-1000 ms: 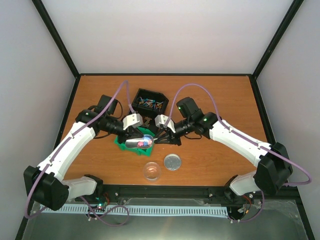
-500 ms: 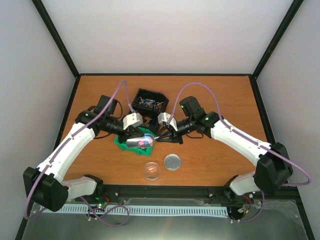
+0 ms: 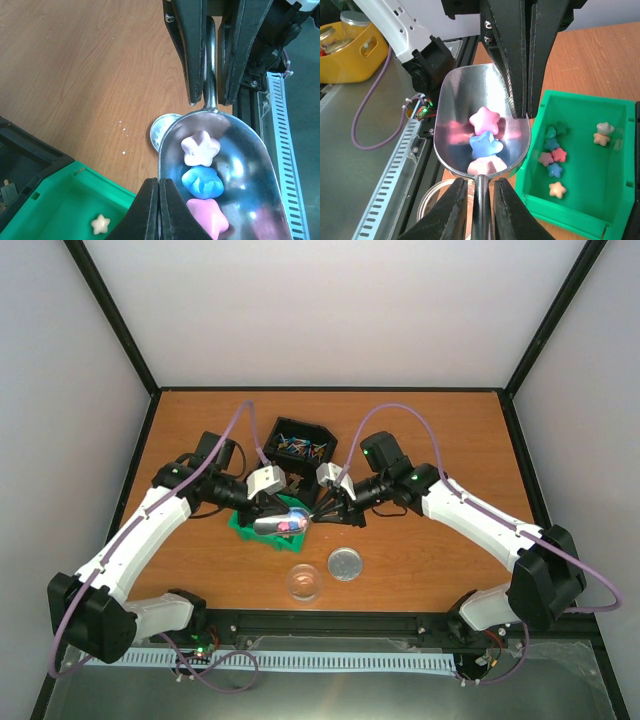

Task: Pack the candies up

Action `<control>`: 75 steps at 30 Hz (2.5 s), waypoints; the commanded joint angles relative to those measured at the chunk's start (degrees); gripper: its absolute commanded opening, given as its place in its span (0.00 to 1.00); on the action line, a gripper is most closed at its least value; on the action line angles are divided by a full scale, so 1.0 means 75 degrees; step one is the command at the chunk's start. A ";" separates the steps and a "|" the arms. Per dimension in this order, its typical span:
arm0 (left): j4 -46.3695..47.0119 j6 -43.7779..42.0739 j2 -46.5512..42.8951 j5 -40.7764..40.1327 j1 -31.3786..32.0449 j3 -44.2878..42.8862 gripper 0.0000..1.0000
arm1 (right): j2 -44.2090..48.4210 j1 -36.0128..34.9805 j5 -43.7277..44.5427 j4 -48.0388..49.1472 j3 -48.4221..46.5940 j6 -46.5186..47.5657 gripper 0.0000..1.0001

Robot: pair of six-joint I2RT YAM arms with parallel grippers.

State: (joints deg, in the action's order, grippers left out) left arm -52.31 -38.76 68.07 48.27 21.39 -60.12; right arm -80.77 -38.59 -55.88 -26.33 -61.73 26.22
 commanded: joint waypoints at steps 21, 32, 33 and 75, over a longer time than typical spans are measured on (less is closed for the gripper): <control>0.0788 0.1635 -0.0499 0.0400 -0.0759 0.0056 0.76 | 0.1356 0.0377 -0.0004 -0.1096 0.0967 0.1397 0.03; 0.1656 0.2726 -0.1082 -0.0573 -0.1253 0.0428 1.00 | 0.2003 0.0359 0.0771 -0.2449 0.1654 0.2832 0.03; 0.1684 0.2739 -0.1094 -0.0708 -0.1267 0.0449 1.00 | 0.1988 0.0353 0.0865 -0.2524 0.1632 0.2873 0.03; 0.2038 0.3017 -0.1102 -0.2268 -0.1299 0.0766 1.00 | 0.0866 -0.1652 0.4627 -0.4951 -0.0745 0.2932 0.03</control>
State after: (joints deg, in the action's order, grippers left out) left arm -37.58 -18.02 60.62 33.89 11.99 -54.13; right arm -74.72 -50.43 -23.11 -61.56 -64.47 47.86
